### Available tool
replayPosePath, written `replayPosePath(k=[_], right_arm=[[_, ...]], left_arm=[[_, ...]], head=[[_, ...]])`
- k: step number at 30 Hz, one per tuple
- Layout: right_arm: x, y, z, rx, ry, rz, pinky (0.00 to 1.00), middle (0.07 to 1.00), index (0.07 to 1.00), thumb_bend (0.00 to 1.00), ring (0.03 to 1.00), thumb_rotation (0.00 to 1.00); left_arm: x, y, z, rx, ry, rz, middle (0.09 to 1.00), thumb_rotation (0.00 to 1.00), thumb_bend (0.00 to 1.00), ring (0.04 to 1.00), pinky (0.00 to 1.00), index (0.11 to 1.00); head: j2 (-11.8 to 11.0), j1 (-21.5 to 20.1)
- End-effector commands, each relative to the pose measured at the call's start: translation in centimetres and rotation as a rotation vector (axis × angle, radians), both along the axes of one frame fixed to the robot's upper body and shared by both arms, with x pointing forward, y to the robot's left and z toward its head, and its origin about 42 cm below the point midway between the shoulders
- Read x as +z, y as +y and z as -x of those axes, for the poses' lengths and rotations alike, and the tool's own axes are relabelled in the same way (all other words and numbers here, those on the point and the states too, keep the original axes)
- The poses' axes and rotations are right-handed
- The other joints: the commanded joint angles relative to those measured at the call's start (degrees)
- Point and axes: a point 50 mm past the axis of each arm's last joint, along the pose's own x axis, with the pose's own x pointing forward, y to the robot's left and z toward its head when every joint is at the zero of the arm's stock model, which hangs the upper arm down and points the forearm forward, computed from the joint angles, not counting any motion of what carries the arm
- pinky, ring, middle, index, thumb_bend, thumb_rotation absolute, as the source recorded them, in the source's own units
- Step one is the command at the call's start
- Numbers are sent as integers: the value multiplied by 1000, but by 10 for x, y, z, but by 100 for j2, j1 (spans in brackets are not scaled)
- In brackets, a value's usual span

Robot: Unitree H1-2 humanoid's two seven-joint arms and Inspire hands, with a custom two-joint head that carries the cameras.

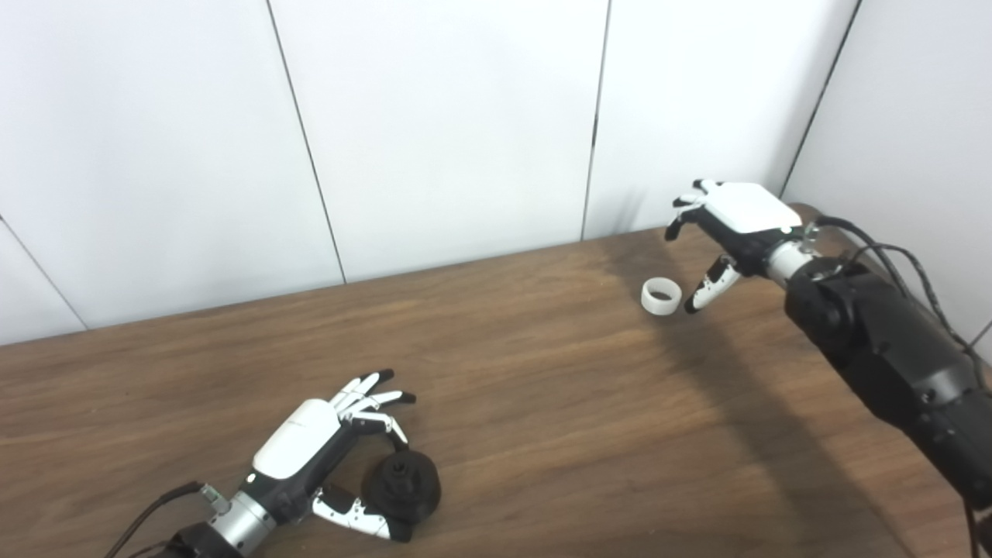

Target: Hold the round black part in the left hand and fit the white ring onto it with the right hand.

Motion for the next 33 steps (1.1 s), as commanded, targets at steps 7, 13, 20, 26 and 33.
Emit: replayPosePath(k=[7, 13, 20, 26, 33], right_arm=[[31, 8, -23, 5, 4, 73, 1000, 930, 733, 952, 1000, 226], [33, 13, -30, 36, 35, 90, 1000, 929, 736, 963, 1000, 225], [27, 18, -35, 65, 44, 128, 1000, 920, 725, 967, 1000, 222], [19, 20, -37, 71, 47, 137, 998, 911, 713, 951, 1000, 209], [14, 20, -38, 84, 56, 143, 1000, 900, 695, 932, 1000, 207]], left_arm=[[-13, 24, 5, 20, 45, -110, 871, 60, 525, 1000, 1000, 480], [-14, 24, 6, 16, 43, -110, 868, 58, 525, 1000, 1000, 480], [-13, 24, 8, 10, 41, -107, 865, 59, 525, 1000, 1000, 480], [-14, 24, 11, 9, 42, -111, 866, 58, 525, 1000, 1000, 480], [-12, 25, 12, 8, 41, -103, 865, 59, 525, 1000, 1000, 480]], head=[[-19, -29], [-16, 6], [1, 13], [26, 37], [36, 53]])
